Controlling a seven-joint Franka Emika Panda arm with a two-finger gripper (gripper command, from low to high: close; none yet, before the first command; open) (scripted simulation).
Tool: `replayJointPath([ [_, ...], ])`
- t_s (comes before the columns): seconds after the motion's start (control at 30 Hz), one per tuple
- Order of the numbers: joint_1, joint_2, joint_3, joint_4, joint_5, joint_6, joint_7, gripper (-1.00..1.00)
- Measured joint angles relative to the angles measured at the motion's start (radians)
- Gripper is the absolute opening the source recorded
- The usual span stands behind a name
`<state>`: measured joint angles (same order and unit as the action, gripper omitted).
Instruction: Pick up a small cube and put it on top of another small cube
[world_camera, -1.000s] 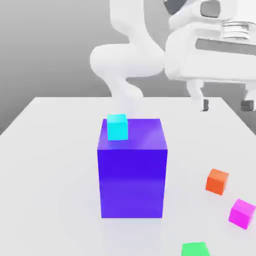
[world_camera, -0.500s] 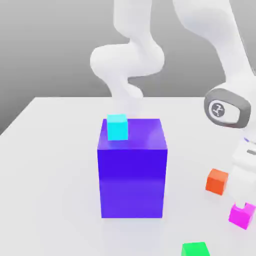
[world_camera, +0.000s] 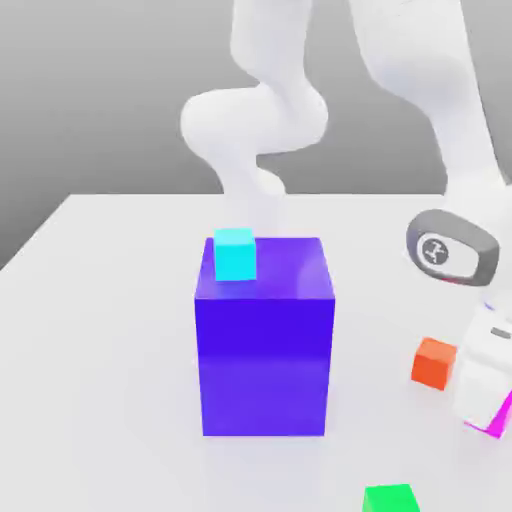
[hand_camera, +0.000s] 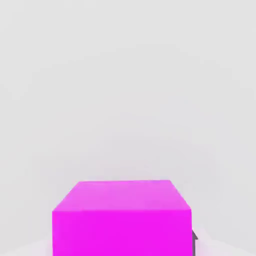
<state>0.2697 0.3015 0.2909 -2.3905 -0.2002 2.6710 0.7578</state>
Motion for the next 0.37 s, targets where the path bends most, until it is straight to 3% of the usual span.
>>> replayJointPath([
  [0.13, -0.134, -0.013, -0.09, 0.104, 0.092, -0.105, -0.017, -1.0],
  [0.23, -0.154, 0.075, -0.131, 0.139, 0.084, -0.051, 0.002, -1.0],
  [0.27, -0.151, 0.102, -0.139, 0.143, 0.077, -0.027, 0.008, 1.0],
  [0.37, -0.151, 0.102, -0.139, 0.143, 0.077, -0.027, 0.008, 1.0],
])
